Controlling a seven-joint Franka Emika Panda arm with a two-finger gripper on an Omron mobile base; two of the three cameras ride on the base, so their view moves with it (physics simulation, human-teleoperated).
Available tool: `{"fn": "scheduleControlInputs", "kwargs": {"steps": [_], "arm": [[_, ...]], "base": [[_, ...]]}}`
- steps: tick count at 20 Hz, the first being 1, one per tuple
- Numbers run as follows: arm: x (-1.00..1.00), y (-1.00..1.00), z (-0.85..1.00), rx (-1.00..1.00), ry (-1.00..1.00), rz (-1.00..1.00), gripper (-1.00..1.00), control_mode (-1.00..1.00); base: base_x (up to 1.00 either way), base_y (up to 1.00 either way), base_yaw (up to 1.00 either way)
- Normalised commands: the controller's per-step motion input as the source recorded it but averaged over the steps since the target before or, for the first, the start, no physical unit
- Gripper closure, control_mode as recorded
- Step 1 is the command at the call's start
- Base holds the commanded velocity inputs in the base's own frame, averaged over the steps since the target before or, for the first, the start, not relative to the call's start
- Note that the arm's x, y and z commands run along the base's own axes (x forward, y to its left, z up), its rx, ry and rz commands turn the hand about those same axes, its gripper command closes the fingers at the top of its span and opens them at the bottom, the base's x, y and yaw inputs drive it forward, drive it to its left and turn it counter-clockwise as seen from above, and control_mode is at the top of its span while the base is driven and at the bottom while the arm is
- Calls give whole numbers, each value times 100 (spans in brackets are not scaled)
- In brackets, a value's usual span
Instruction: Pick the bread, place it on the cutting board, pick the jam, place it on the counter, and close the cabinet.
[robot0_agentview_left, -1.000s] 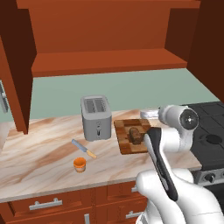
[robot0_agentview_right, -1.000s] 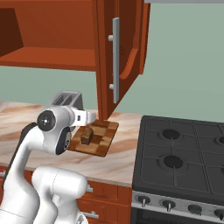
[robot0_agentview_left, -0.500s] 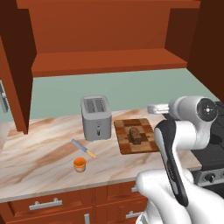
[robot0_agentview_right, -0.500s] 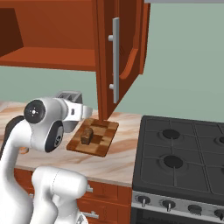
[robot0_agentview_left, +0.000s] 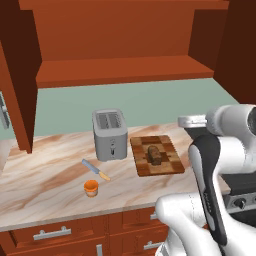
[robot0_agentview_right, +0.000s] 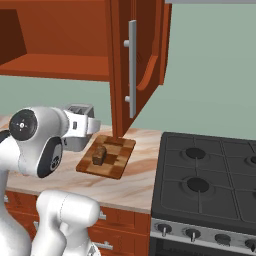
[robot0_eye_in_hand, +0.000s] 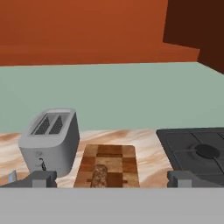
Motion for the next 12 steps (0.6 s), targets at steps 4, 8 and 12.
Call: {"fn": "scheduleControlInputs", "kwargs": {"steps": [4, 8, 12], "arm": [[-36, 0, 8, 0, -9, 0, -100, -100], [-32, 0, 8, 0, -10, 0, -100, -100], [-30, 0, 7, 0, -10, 0, -100, -100]], "base": [[0, 0, 0], [0, 0, 0], [0, 0, 0]]}}
